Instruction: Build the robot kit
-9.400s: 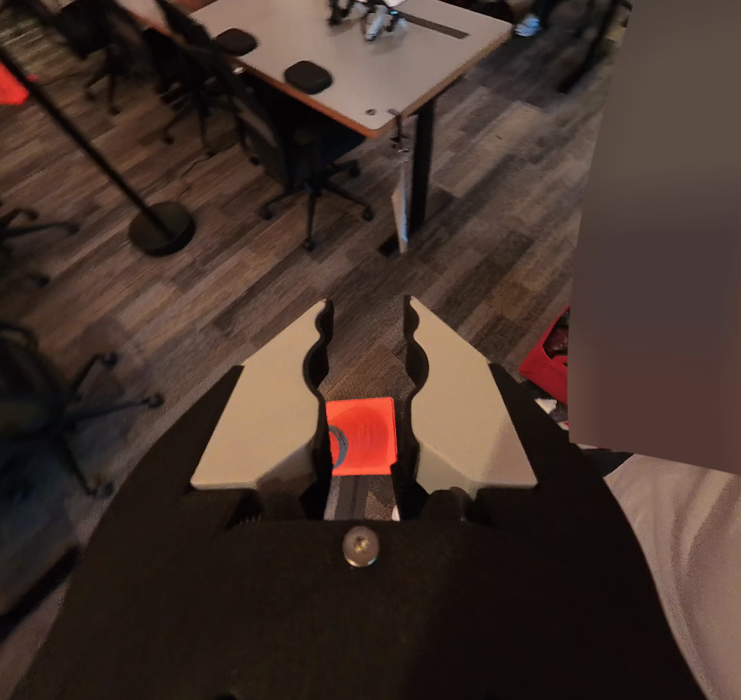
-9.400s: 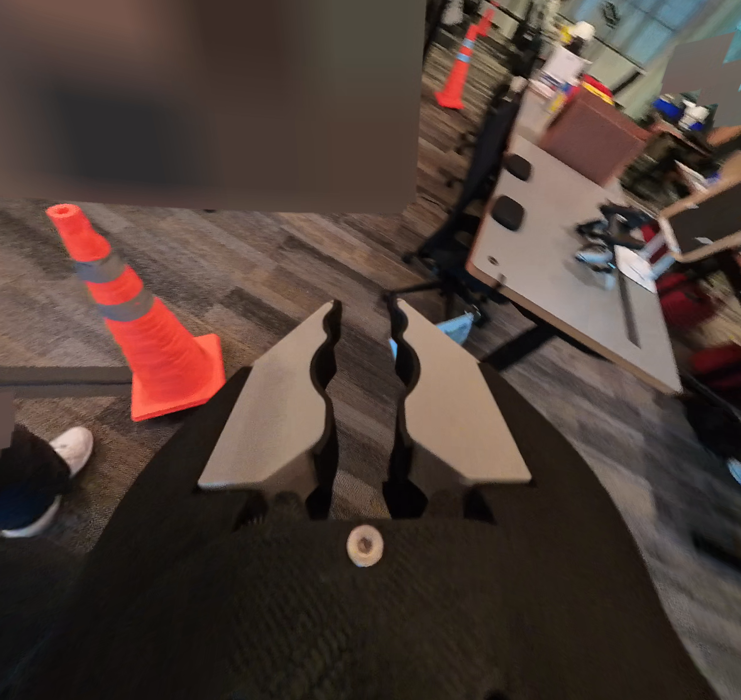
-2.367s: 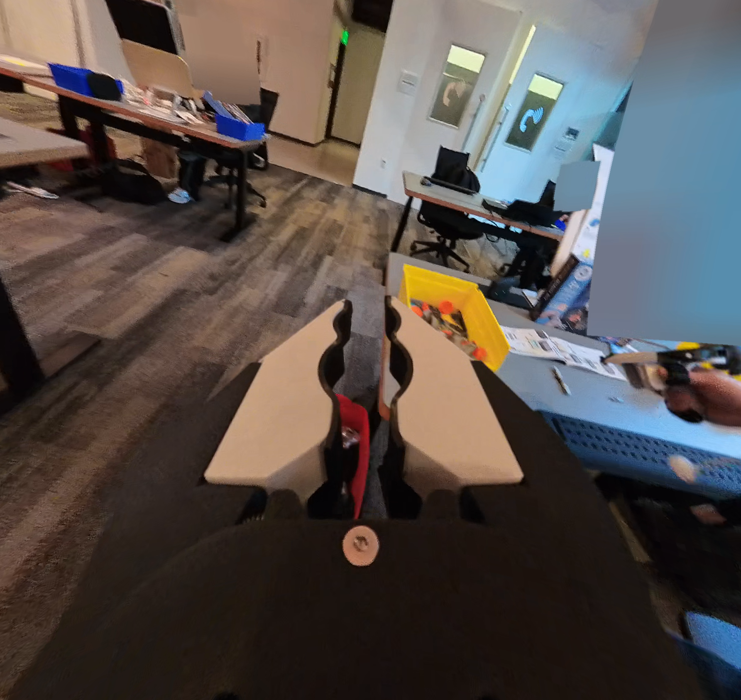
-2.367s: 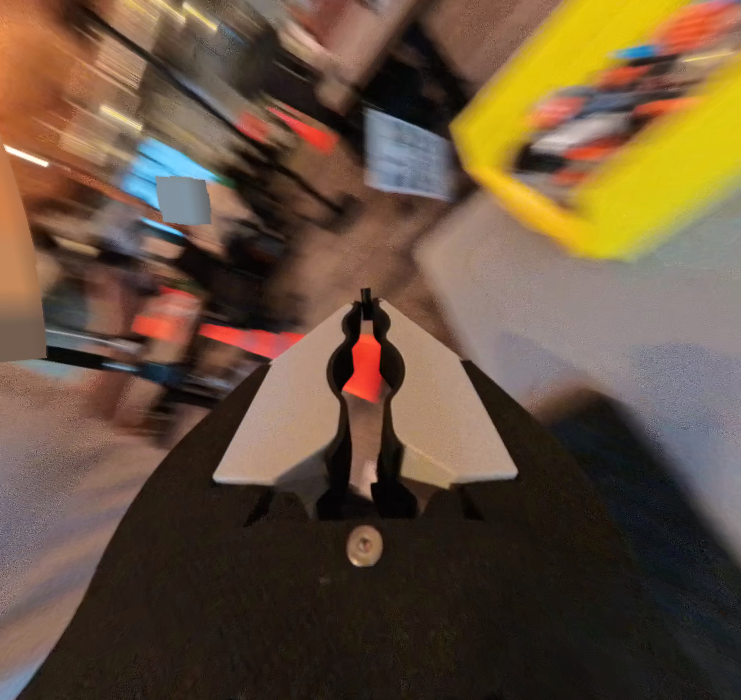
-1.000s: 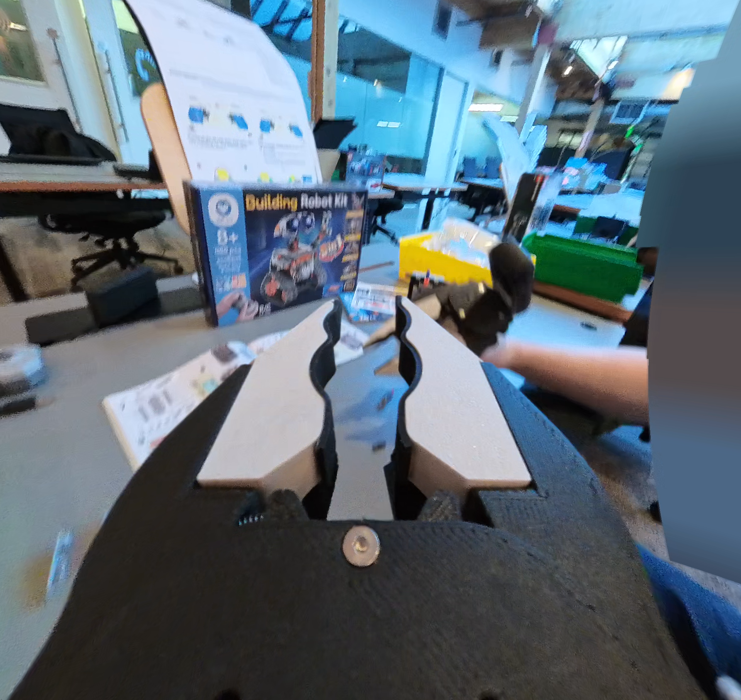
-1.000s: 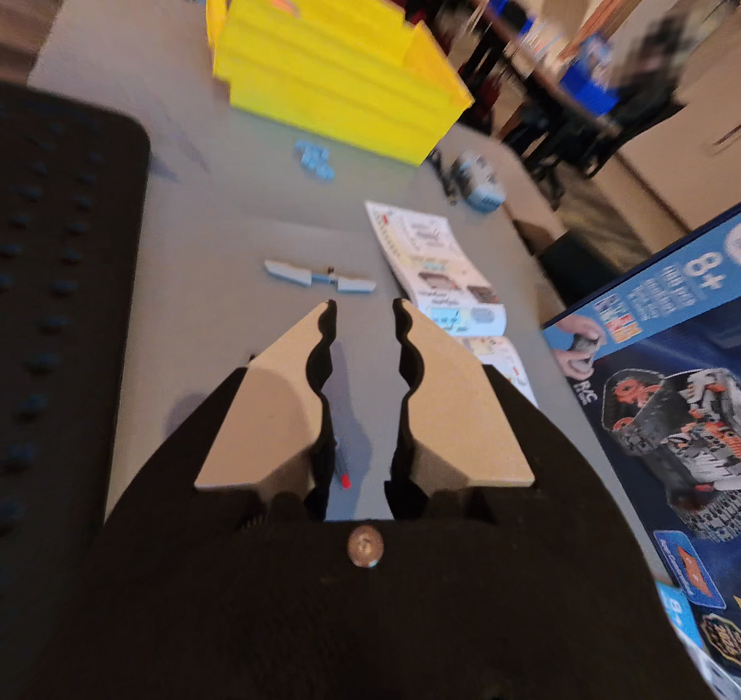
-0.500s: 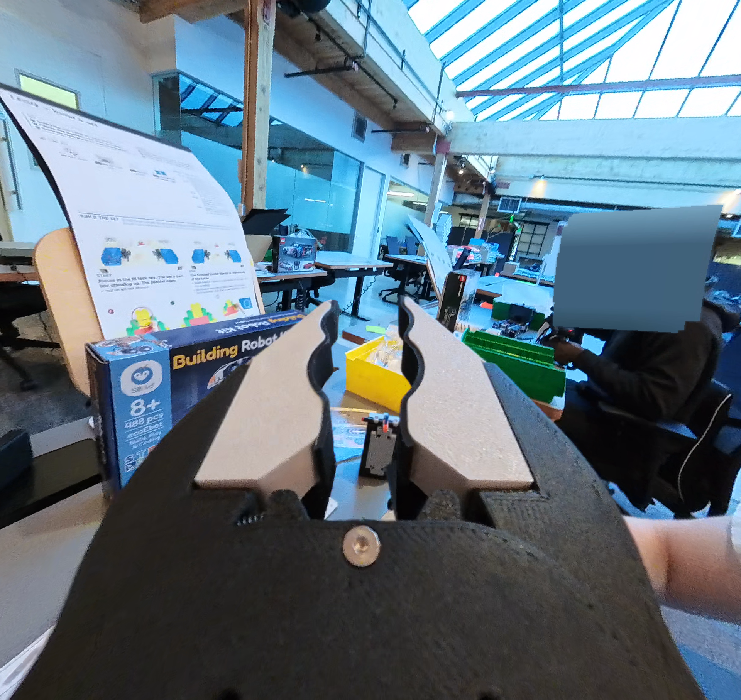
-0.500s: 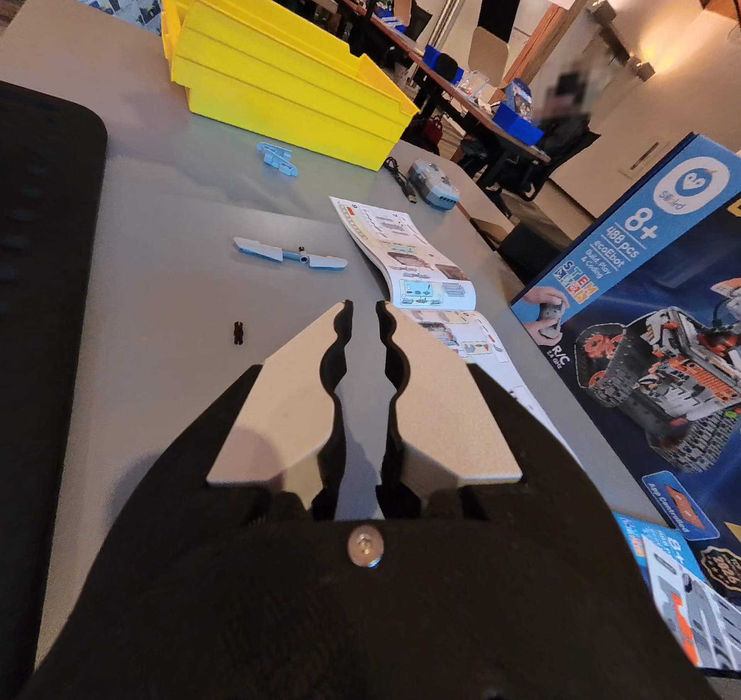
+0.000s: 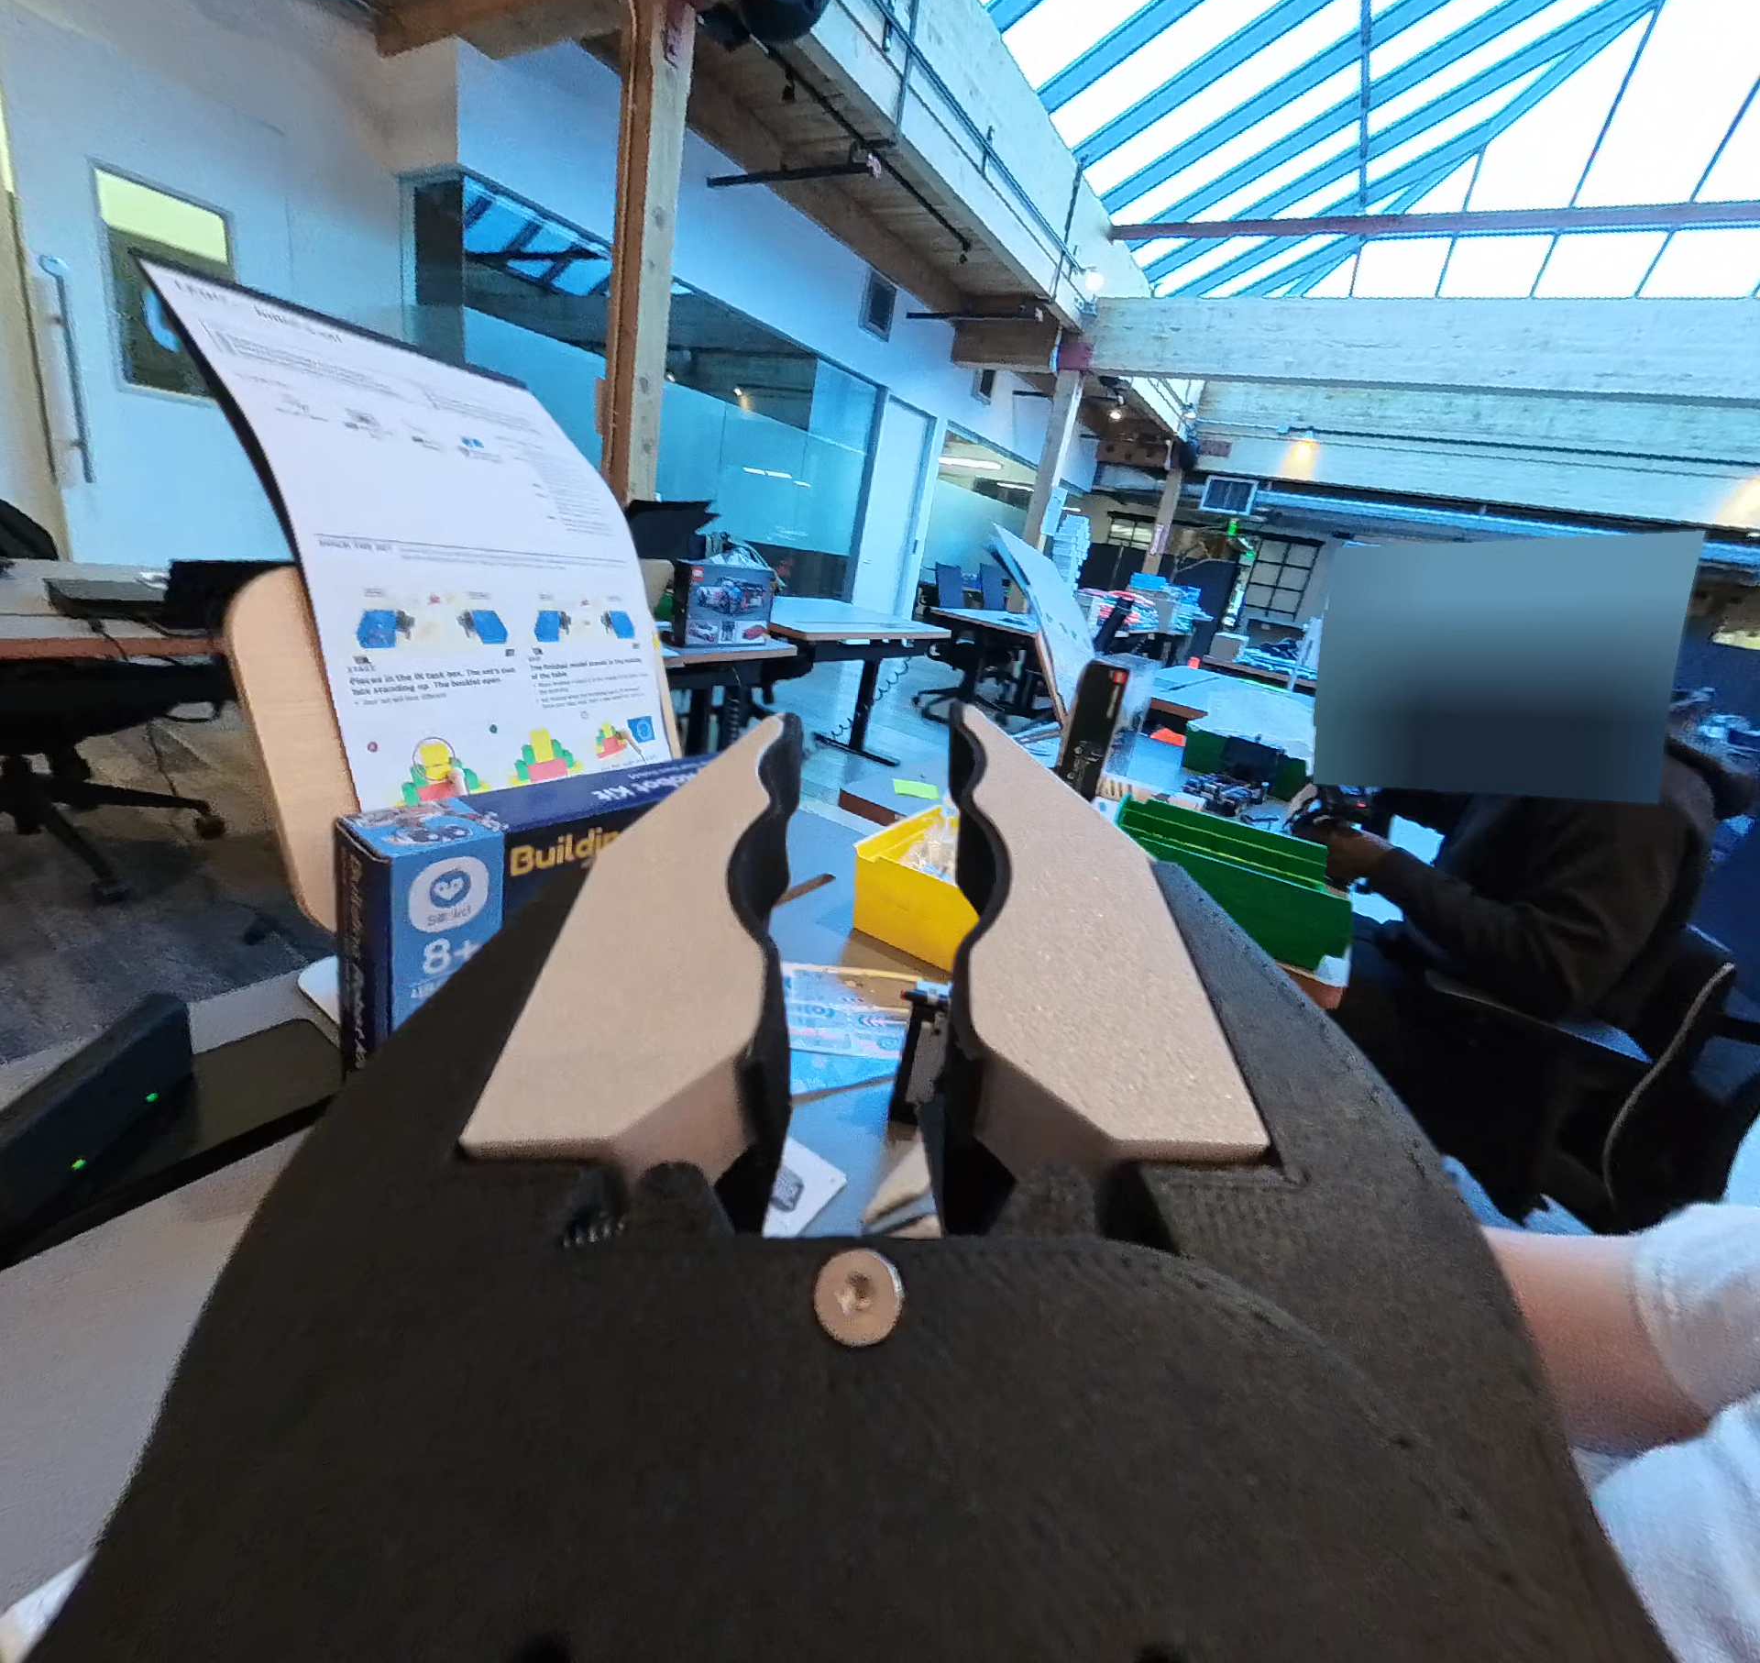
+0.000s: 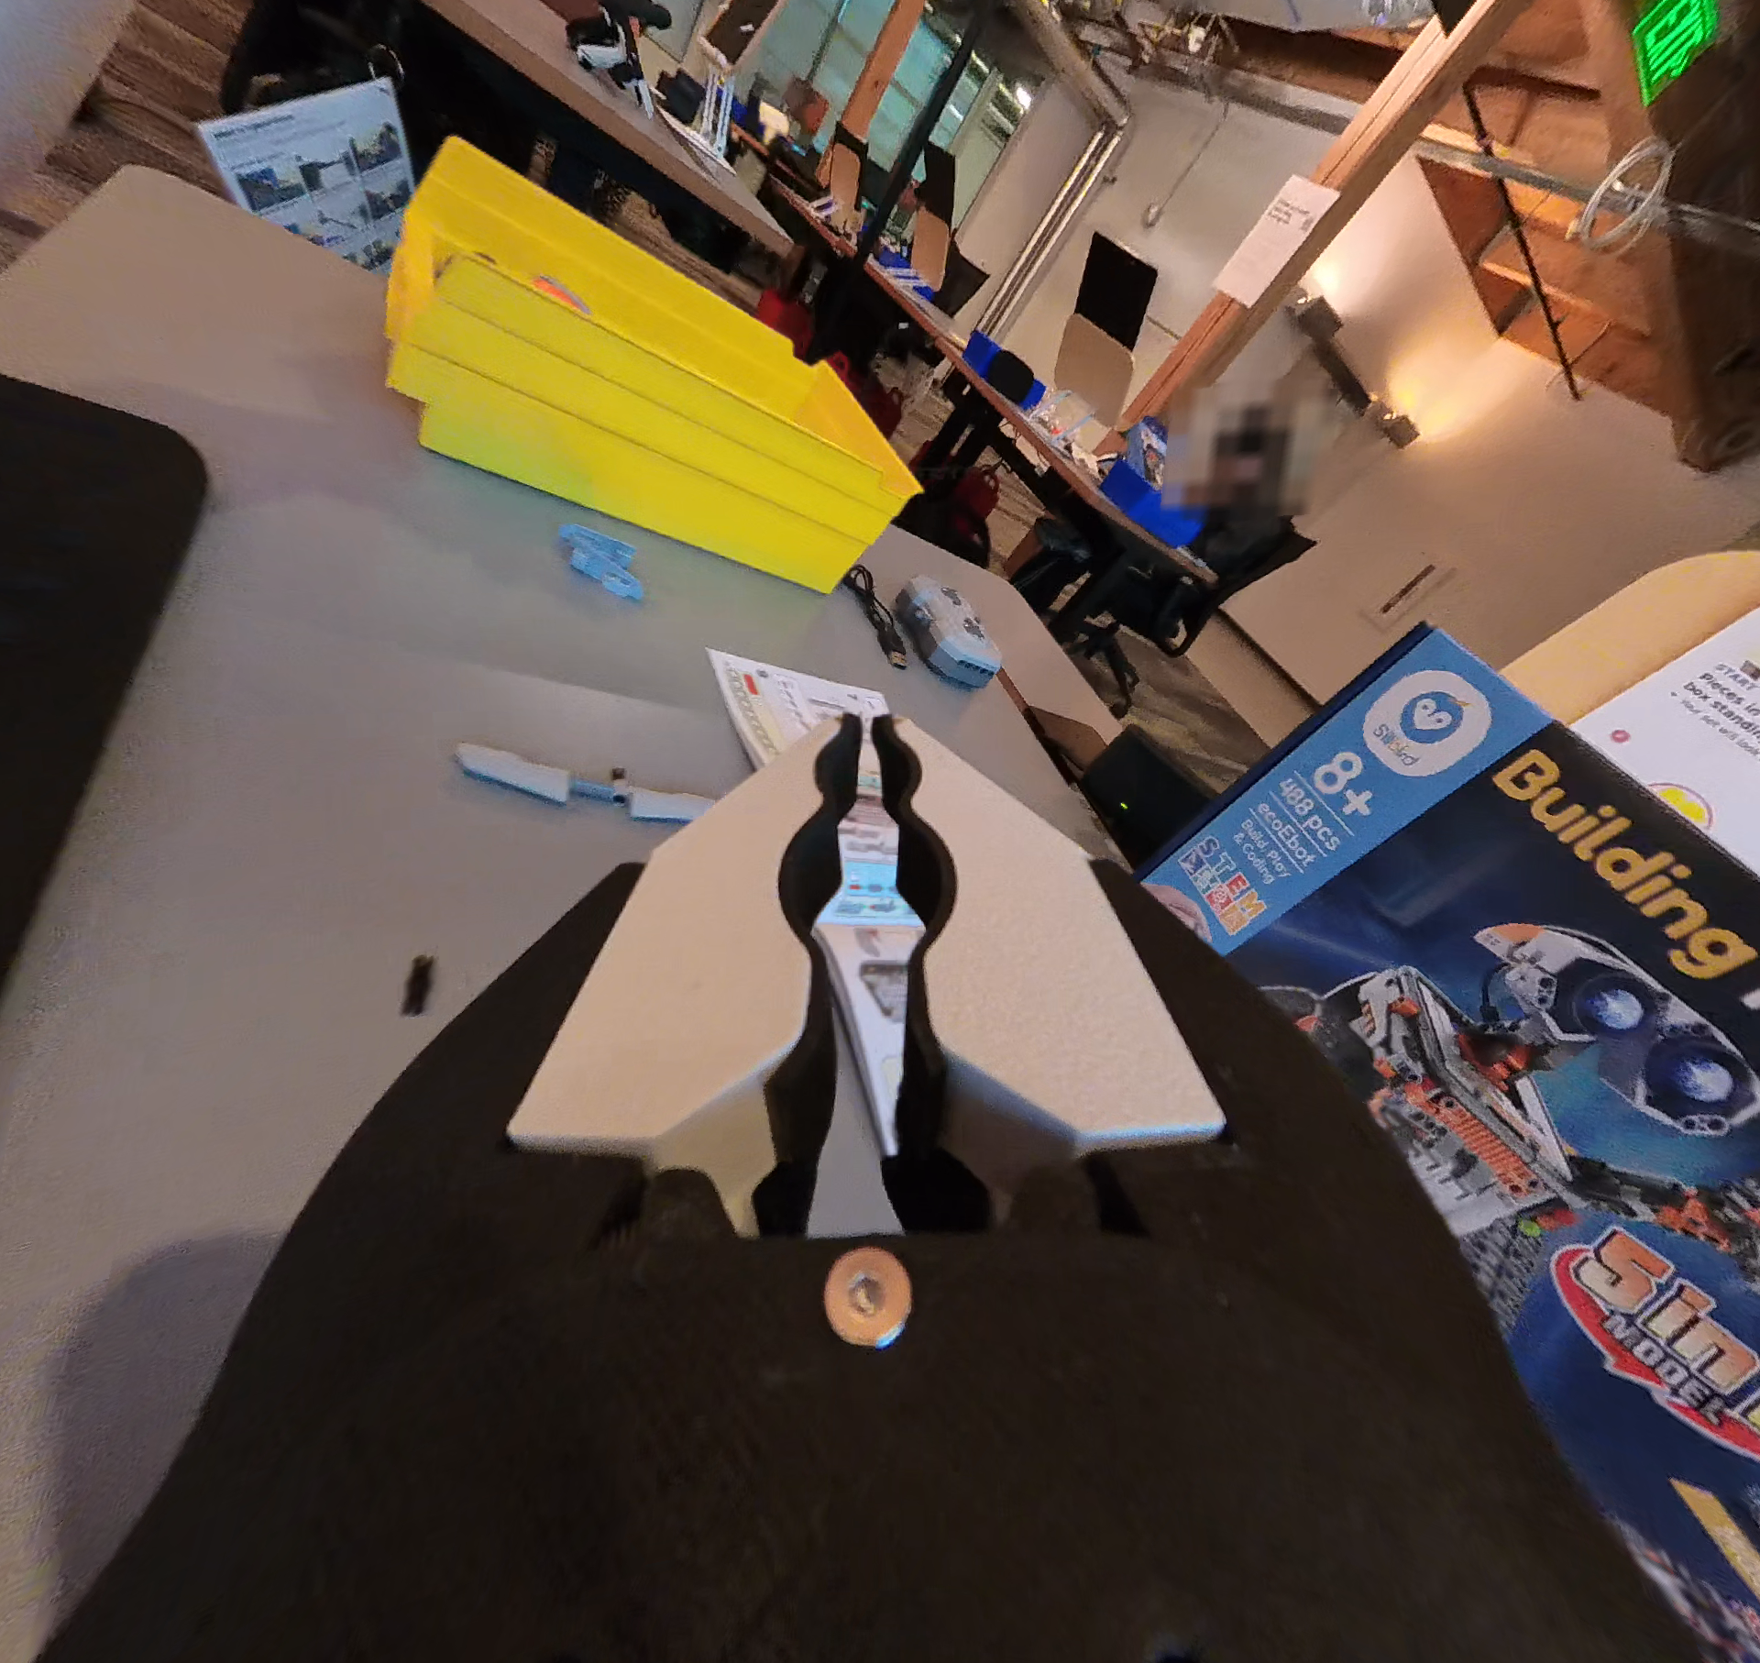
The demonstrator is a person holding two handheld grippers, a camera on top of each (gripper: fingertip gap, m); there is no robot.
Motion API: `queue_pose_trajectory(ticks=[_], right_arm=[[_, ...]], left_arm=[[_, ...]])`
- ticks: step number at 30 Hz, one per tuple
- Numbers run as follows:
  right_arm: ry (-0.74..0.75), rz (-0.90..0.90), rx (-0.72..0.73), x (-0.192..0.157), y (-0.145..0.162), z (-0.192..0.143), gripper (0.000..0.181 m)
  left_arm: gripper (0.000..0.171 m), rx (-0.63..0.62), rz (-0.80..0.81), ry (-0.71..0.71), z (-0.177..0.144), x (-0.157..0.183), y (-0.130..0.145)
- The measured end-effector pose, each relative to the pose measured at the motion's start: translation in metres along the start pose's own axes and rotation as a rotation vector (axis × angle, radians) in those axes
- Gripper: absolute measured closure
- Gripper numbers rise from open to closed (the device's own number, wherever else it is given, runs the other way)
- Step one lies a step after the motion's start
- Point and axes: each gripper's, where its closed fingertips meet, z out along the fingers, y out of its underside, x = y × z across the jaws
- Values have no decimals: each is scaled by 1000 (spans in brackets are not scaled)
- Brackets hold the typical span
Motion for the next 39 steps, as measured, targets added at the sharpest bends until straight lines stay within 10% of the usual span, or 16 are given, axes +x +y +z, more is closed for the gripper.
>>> queue_pose_trajectory(ticks=[6,13,21,39], right_arm=[[-32,-9,31,26,-12,29,180],[-390,358,-139,-40,8,19,169],[-513,355,-405,-115,65,-1,168],[-541,324,-456,-120,79,3,178]], left_arm=[[141,-49,-118,69,22,-29,20],[141,-79,-43,35,26,-25,28],[144,-48,0,-20,0,-33,18],[145,117,25,-149,-69,-64,-23]])
